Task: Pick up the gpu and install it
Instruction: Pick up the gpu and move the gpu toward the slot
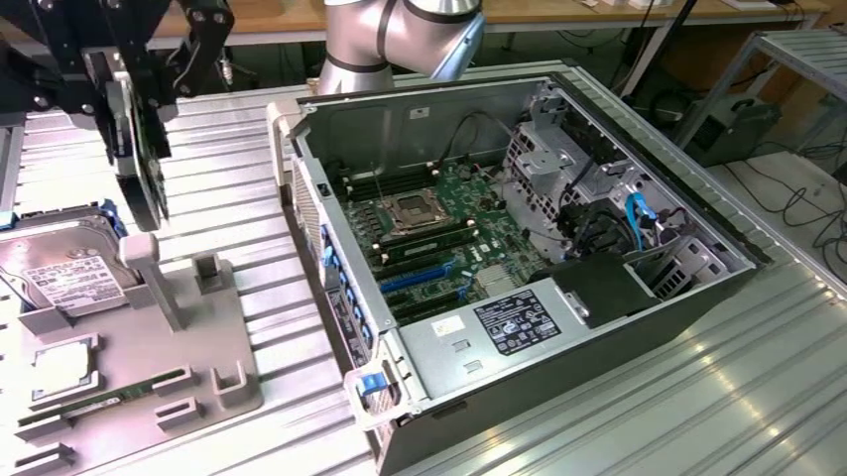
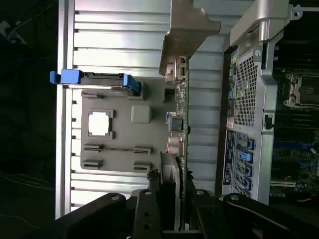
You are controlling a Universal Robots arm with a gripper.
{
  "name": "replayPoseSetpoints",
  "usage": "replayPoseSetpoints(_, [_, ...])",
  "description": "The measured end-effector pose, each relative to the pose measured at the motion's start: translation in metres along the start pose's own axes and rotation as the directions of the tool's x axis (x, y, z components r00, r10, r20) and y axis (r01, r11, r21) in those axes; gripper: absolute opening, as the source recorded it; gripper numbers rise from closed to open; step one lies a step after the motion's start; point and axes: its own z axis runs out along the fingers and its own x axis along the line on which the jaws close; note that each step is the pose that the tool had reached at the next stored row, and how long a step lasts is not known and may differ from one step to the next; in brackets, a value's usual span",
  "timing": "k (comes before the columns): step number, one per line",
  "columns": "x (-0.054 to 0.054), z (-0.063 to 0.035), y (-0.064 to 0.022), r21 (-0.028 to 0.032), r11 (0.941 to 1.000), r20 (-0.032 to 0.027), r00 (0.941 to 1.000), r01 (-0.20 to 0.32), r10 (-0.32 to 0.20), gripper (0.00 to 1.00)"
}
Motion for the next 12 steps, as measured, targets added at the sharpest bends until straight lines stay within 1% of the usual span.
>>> replayPoseSetpoints(2, [0.001,-0.0202,0.0005,0.0,1.0,-0.0001,1.0,0.0,0.0,0.28])
replayPoseSetpoints(3, [-0.001,-0.0242,0.0006,0.0,1.0,0.0001,1.0,0.002,-0.002,0.28])
replayPoseSetpoints(4, [-0.009,-0.0233,0.0001,0.0002,1.0,0.0013,1.0,0.002,-0.002,0.28])
replayPoseSetpoints(7, [-0.027,-0.0231,-0.0006,0.0001,1.0,0.0014,1.0,0.002,-0.002,0.28])
replayPoseSetpoints(9, [-0.032,-0.0231,-0.0008,0.0001,1.0,0.0014,1.0,0.002,-0.002,0.28])
replayPoseSetpoints(12, [-0.034,-0.0231,-0.0009,0.0001,1.0,0.0013,1.0,0.002,-0.002,0.28])
